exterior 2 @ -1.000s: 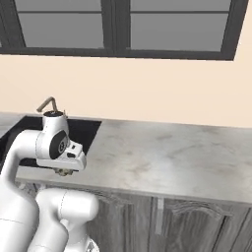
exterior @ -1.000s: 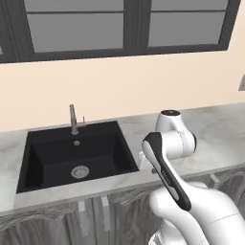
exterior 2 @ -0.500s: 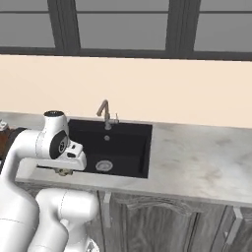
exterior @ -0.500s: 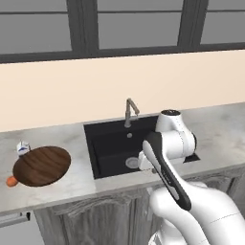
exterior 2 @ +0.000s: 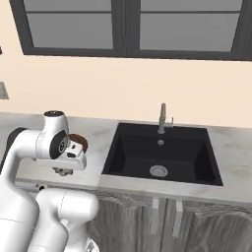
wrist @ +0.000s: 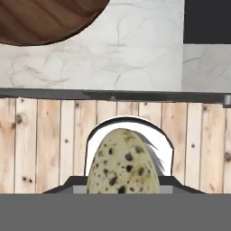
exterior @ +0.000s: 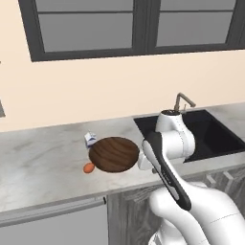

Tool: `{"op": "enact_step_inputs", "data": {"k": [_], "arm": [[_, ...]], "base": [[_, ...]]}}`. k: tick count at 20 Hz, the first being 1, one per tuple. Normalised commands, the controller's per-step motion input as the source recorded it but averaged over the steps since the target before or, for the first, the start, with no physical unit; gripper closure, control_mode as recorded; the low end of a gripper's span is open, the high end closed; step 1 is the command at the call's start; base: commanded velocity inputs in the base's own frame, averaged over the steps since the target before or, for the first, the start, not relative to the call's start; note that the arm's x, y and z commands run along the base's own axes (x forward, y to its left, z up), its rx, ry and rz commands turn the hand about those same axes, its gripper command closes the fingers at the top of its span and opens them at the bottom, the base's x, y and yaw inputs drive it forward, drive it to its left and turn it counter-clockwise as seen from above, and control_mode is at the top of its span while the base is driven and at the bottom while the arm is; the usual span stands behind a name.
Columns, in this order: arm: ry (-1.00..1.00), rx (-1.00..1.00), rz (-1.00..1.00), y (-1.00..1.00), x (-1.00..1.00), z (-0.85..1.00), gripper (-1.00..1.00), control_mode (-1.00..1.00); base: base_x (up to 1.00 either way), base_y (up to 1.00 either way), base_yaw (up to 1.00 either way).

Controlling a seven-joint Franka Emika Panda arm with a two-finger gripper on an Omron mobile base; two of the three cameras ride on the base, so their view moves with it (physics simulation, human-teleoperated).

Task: Gather the eggs and milk located in the vicinity of the sink area and place them right next to the bowl.

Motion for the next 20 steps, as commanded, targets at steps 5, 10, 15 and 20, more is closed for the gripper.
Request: {"op": "enact_step_inputs", "data": {"k": [5, 10, 15, 20], "arm": [[0.0, 0.0, 0.0, 0.0, 0.0, 0.0, 1.0, 1.0], [-0.01, 0.0, 0.05, -0.09, 0.01, 0.0, 1.0, -1.0], [-0.14, 0.01, 0.24, -0.73, 0.0, 0.0, 1.0, -1.0], [-0.18, 0.07, 0.28, -0.95, 0.0, 0.0, 1.0, -1.0]], "base": [[0.0, 0.58, 0.01], [0.0, 0.0, 0.0], [0.0, 0.0, 0.0], [0.0, 0.0, 0.0]]}}
